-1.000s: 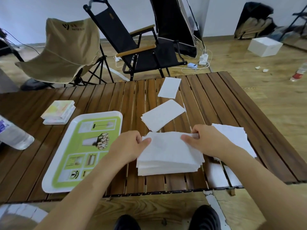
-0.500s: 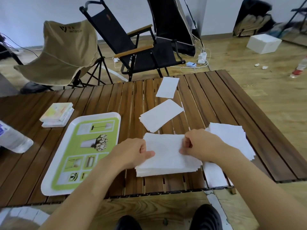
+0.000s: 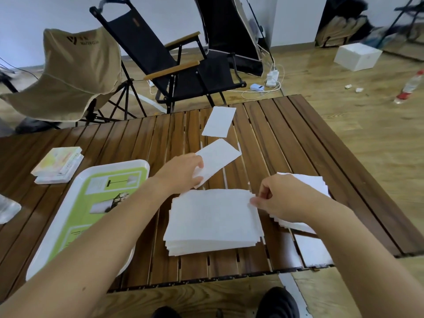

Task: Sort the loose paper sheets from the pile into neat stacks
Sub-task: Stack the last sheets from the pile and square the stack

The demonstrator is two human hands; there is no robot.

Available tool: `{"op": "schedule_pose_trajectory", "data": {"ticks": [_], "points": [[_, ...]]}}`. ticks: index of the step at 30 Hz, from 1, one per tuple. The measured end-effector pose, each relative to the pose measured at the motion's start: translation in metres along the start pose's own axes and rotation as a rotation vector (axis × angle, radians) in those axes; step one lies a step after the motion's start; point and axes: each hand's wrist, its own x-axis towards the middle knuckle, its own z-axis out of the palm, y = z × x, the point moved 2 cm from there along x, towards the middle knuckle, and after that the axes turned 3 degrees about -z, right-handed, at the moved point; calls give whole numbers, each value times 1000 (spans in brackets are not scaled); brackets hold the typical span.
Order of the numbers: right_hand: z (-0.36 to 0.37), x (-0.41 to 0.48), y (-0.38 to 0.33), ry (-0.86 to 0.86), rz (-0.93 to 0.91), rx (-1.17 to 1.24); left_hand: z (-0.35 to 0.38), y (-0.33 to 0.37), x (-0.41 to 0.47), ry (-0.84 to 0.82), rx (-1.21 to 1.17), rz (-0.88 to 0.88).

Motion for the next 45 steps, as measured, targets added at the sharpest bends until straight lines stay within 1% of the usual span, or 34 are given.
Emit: {"op": "schedule_pose_trajectory", "data": {"ticks": [4,6,8,10,12,14,16,19,20,22,25,28,30,33,35,39,41,43,45], "points": [[-5,2,-3,-13,11,28,2,-1,0,131,38,28],[-7,2,-5,11,17,31,-1,-4,-3,225,0,16],[-8,3,-6,72,23,55,-14,0,-11,335,-107,48],[-10,3,-4,155,19,125,-37,14,-28,431,-238,127],[-14,3,-5,240,-22,196,-61,29,-54,488,-370,178],[-19,1,-11,308,-93,317,-78,40,-80,457,-483,166],[-23,-1,-17,276,-143,503,-87,42,-101,366,-630,157],[-23,-6,-19,46,-252,839,-88,38,-120,245,-896,126],[-21,-9,-19,-41,-292,903,-85,37,-124,211,-962,101],[-16,-10,-18,-141,-321,936,-78,34,-129,145,-1074,41],[-10,-8,-15,-134,-264,937,-61,26,-130,72,-1142,-113],[-6,-6,-16,-116,-151,838,-43,15,-128,32,-1105,-294],[-1,-6,-16,-128,-84,751,-31,13,-127,-6,-1023,-350],[5,-6,-18,-151,-34,596,-16,14,-123,-22,-864,-375],[10,-3,-17,-139,-8,517,-10,14,-119,-21,-766,-378],[18,5,-15,-132,18,394,-8,13,-114,-38,-670,-361],[19,5,-15,-148,22,326,-9,10,-115,-58,-563,-363],[16,2,-16,-116,47,182,-13,10,-119,-9,-346,-370],[10,-3,-19,34,75,-42,-23,19,-124,146,-123,-334]]}}
